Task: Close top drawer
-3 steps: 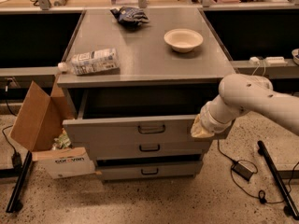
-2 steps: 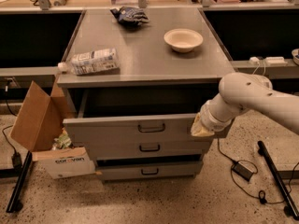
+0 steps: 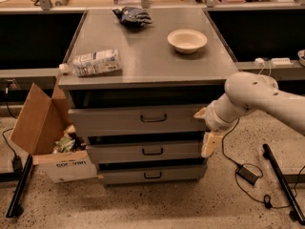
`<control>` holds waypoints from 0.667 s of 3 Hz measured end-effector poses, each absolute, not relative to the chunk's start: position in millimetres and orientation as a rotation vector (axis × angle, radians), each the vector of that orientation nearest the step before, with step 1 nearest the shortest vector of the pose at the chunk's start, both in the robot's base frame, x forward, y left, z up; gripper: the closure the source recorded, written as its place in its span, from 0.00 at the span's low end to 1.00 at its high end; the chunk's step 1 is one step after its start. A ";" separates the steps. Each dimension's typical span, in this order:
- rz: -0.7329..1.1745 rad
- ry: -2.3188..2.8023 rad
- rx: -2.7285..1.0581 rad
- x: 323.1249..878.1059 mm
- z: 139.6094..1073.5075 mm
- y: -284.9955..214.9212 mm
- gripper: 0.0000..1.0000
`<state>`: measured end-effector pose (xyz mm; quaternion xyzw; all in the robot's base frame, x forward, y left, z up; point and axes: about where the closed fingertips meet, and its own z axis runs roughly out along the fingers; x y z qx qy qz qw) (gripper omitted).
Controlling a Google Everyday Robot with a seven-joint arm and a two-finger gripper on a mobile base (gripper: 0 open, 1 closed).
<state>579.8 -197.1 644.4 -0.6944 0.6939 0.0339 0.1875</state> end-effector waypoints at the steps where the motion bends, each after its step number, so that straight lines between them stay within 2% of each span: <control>1: 0.106 1.949 -1.953 581.6 644.1 -197.6 0.00; 2: 0.120 1.938 -1.952 581.3 645.8 -197.1 0.00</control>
Offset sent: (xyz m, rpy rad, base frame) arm 0.0022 -0.0018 0.0073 0.0326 -0.0027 0.0124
